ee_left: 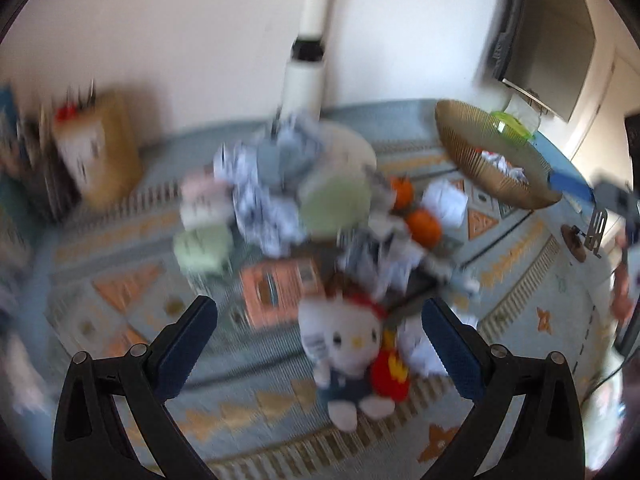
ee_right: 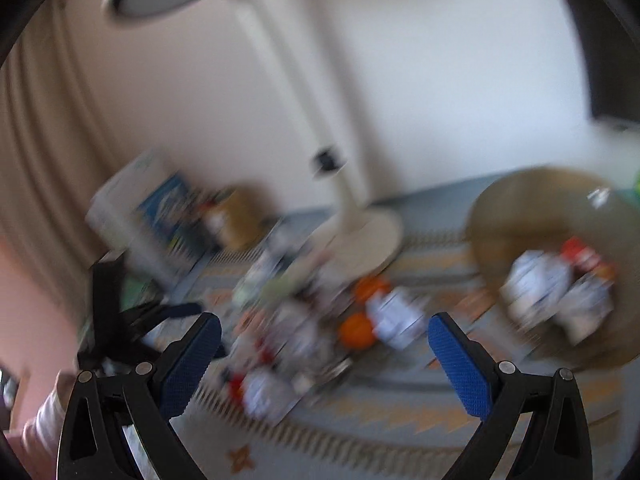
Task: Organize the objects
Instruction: 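Grasp the Hello Kitty plush with the left tool while the right tool grasps a paper ball, then carry the plush and paper ball to the woven bowl and release both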
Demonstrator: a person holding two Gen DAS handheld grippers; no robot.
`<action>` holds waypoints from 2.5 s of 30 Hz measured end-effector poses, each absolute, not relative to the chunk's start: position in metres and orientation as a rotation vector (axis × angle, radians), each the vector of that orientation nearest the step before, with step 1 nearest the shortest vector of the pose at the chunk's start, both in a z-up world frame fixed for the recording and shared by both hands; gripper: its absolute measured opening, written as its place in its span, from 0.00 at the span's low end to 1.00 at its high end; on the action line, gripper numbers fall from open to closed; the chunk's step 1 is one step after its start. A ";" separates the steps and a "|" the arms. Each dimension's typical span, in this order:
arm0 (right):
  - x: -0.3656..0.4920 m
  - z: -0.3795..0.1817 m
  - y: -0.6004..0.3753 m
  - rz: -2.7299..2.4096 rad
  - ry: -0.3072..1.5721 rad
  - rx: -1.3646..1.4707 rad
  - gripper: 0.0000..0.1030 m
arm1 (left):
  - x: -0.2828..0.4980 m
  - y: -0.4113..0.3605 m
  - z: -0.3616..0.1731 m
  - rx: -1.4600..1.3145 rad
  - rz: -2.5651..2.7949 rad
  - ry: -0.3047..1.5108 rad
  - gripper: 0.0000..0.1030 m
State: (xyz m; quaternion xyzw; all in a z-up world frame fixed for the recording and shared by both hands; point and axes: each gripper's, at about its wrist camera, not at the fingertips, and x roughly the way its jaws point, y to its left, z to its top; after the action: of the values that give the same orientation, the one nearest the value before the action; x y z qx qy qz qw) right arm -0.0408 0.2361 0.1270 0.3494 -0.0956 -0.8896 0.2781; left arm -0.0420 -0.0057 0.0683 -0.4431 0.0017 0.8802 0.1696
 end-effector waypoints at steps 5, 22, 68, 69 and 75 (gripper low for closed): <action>-0.025 0.083 0.203 -2.261 -0.192 1.027 1.00 | -0.033 -0.002 0.038 -1.283 2.474 -0.057 0.99; -0.051 0.018 0.171 -2.140 -0.416 1.132 0.99 | -0.026 0.021 0.011 -1.250 2.505 0.021 0.99; -0.021 0.033 0.220 -2.051 -0.739 0.697 0.46 | -0.002 0.004 0.037 -0.954 2.618 -0.082 0.42; -0.022 0.033 0.220 -2.052 -0.743 0.698 0.46 | -0.002 0.004 0.037 -0.954 2.618 -0.083 0.42; -0.023 0.030 0.222 -2.047 -0.769 0.706 0.46 | -0.001 0.004 0.037 -0.954 2.620 -0.084 0.42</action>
State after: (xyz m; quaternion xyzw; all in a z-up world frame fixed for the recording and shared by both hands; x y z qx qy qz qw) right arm -0.0233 0.2220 0.0302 0.2803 -0.3052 -0.8128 0.4094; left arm -0.0012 0.0037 0.0372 -0.3368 -0.0297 0.9247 0.1751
